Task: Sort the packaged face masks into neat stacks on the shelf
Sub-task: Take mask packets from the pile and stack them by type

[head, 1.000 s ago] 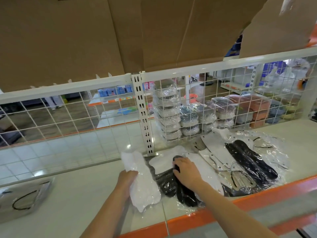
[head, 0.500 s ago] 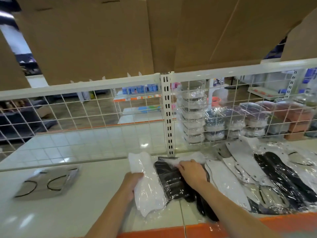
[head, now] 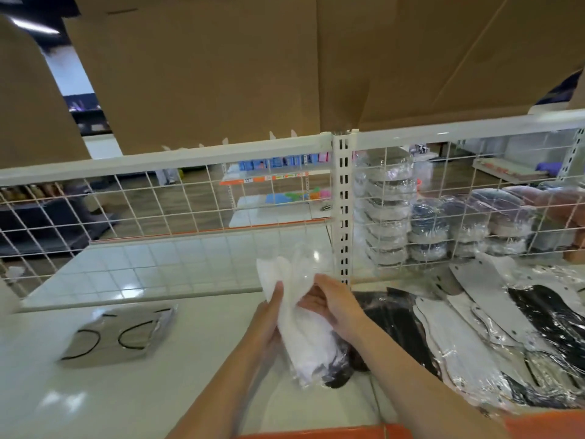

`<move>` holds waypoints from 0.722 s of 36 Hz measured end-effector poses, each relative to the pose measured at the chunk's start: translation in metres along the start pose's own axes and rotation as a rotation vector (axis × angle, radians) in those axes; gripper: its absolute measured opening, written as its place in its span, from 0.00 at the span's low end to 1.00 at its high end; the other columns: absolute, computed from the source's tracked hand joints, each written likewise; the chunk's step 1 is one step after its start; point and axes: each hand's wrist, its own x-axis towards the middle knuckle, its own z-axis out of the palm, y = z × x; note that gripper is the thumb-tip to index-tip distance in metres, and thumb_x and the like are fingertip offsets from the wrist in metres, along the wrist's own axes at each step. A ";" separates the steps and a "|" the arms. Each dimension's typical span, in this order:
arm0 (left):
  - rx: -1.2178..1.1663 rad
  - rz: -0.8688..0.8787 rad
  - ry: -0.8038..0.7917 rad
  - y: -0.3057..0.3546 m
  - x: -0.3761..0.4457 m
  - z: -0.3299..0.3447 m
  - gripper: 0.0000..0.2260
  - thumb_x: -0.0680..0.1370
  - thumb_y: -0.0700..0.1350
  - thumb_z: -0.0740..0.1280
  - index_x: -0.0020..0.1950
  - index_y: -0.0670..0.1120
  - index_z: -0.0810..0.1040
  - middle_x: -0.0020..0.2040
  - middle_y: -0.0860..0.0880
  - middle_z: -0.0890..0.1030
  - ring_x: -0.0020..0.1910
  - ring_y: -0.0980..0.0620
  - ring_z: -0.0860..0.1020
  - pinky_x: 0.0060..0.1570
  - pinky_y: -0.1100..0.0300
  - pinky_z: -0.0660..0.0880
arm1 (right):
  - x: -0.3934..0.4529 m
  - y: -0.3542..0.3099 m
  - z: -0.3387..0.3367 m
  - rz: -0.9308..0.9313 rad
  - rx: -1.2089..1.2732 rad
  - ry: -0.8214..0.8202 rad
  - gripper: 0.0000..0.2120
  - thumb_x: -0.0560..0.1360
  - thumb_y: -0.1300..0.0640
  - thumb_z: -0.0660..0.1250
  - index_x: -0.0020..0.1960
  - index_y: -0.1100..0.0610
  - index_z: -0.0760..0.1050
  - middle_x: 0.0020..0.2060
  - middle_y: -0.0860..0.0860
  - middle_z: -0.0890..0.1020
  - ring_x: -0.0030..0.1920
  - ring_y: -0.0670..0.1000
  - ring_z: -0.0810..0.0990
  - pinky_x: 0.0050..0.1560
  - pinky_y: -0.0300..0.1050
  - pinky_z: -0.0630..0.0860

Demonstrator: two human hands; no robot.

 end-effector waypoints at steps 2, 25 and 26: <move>-0.030 0.014 0.003 0.002 0.001 -0.008 0.25 0.73 0.58 0.65 0.60 0.40 0.77 0.53 0.39 0.82 0.53 0.42 0.81 0.56 0.48 0.76 | 0.003 0.004 0.016 0.051 0.028 -0.087 0.13 0.81 0.57 0.57 0.49 0.64 0.77 0.40 0.58 0.85 0.40 0.53 0.84 0.45 0.45 0.82; 0.223 0.266 0.107 0.038 0.012 -0.111 0.23 0.58 0.50 0.76 0.50 0.44 0.80 0.47 0.45 0.84 0.46 0.47 0.82 0.45 0.52 0.78 | 0.033 0.055 0.073 -0.060 -0.639 -0.128 0.14 0.70 0.67 0.67 0.54 0.58 0.70 0.47 0.54 0.77 0.49 0.53 0.76 0.52 0.45 0.74; 0.235 0.249 0.105 0.035 0.013 -0.112 0.23 0.57 0.52 0.76 0.49 0.45 0.80 0.46 0.47 0.84 0.45 0.49 0.82 0.44 0.54 0.79 | 0.033 0.057 0.073 -0.052 -0.646 -0.134 0.16 0.70 0.67 0.67 0.56 0.57 0.70 0.50 0.55 0.77 0.52 0.53 0.77 0.54 0.46 0.74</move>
